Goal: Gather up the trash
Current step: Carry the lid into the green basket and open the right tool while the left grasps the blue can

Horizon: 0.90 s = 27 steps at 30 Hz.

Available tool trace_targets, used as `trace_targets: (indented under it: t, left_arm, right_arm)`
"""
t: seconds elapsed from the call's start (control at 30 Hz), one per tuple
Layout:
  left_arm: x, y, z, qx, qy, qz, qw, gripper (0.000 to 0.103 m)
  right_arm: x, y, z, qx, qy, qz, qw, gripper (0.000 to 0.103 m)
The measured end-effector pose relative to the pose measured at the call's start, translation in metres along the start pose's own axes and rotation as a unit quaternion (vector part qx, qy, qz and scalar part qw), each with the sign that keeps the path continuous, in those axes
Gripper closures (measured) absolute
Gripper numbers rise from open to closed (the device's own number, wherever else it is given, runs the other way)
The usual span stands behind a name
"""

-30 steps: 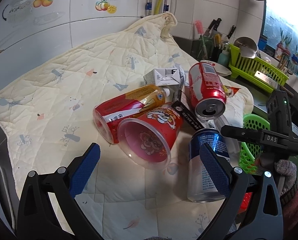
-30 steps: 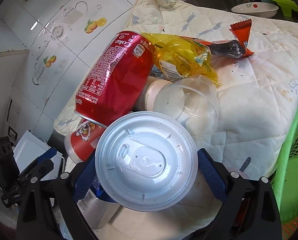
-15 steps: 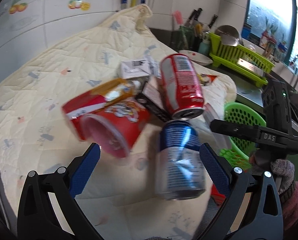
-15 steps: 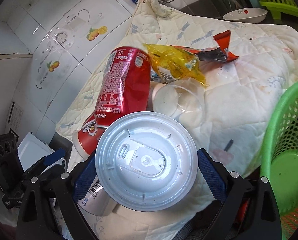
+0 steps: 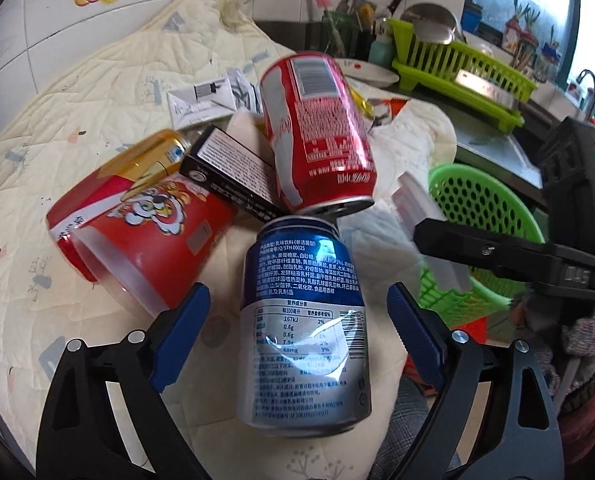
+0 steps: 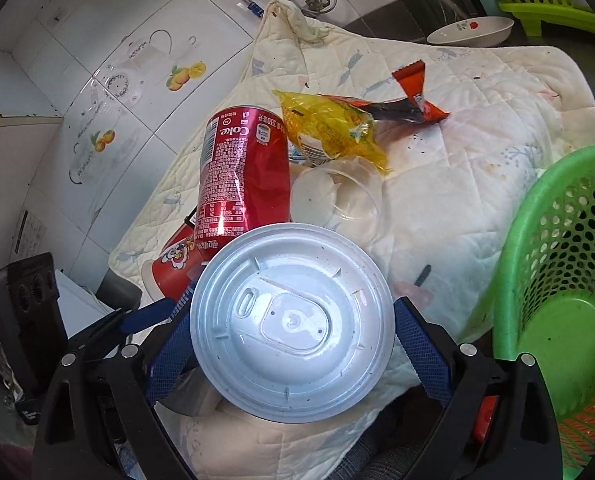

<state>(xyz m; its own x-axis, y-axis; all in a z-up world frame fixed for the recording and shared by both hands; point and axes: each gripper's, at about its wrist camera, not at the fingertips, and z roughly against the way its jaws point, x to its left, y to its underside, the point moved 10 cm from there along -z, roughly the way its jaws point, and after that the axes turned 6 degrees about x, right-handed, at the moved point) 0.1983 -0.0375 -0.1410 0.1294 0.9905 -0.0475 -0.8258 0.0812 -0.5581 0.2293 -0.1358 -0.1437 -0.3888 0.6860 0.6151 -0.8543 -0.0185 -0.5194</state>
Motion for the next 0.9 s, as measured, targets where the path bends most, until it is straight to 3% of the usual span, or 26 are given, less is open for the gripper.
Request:
trace_targets:
  t: [0.23,0.4,0.9]
  left_arm:
    - [-0.001,0.001,-0.013,0.019,-0.023,-0.014,0.9995,0.018]
    - [-0.001,0.003,-0.018,0.030,-0.013,-0.008,0.9994,0.036]
    - [-0.004,0.009,-0.001,0.009,-0.002,-0.010,0.9999,0.037]
  right_arm:
    - [-0.010,0.001,0.018,-0.019,0.030,0.003,0.999,0.012]
    - [-0.027,0.000,0.038,-0.035,0.081,0.010,0.996,0.012]
    - [-0.117,0.008,0.090,-0.068,0.221,-0.042,0.972,0.012]
